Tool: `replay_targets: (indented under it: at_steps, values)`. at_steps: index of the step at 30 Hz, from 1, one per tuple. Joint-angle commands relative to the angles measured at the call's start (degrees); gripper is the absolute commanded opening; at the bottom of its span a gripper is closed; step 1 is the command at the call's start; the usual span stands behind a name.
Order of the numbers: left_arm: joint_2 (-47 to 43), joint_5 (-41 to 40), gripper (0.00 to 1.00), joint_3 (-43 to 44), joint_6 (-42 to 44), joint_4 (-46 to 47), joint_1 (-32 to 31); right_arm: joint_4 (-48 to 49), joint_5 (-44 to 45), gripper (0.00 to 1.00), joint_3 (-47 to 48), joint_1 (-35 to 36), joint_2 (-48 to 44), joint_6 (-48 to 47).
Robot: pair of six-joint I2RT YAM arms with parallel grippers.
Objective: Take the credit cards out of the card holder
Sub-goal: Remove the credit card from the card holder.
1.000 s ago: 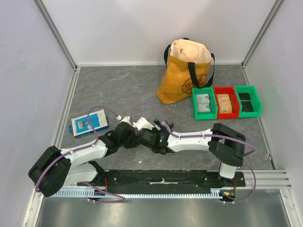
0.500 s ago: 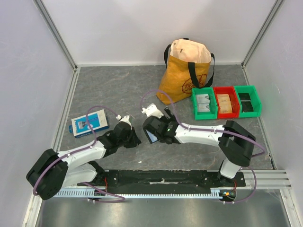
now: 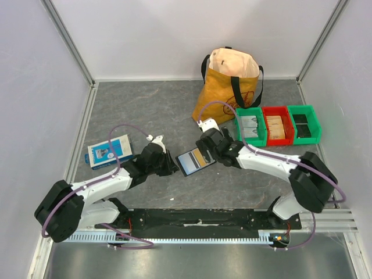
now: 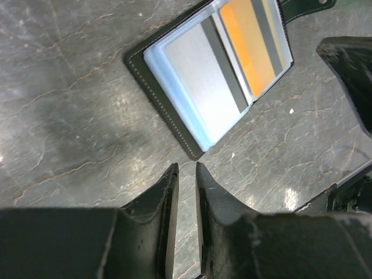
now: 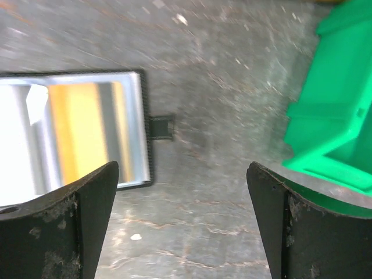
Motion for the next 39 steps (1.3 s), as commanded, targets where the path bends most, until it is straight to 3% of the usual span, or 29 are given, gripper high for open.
replay_targets:
  at_steps: [1, 5, 8, 15, 17, 19, 32, 39]
  values:
    - [3.9, 2.3, 0.25, 5.0, 0.8, 4.2, -0.1, 8.2, -12.1, 0.98, -0.1, 0.2, -7.1, 1.3]
    - [8.8, 2.9, 0.24, 8.7, 1.9, 5.9, -0.1, 13.2, -21.8, 0.98, -0.9, -0.8, -6.9, 2.1]
    - [12.4, 3.8, 0.22, 11.2, 2.8, 6.6, -0.1, 17.2, -30.2, 0.89, -2.3, -3.0, -6.2, 5.8]
    - [17.9, 3.8, 0.15, 11.9, 3.2, 7.1, -0.1, 27.5, -42.4, 0.51, -5.6, -7.4, -1.7, 12.6]
    - [18.7, 3.6, 0.14, 11.5, 3.1, 7.5, -0.1, 30.3, -45.8, 0.46, -6.6, -8.7, 0.4, 14.0]
    - [19.4, 3.5, 0.13, 10.7, 2.8, 7.9, 0.0, 32.7, -48.6, 0.32, -7.7, -9.6, 2.2, 15.7]
    - [20.1, 2.8, 0.09, 6.3, 1.5, 8.6, -0.1, 43.1, -57.9, 0.31, -14.0, -15.4, 10.9, 20.7]
    - [20.2, 2.7, 0.08, 5.2, 1.5, 8.5, 0.1, 50.5, -65.2, 0.24, -15.7, -16.6, 14.4, 23.9]
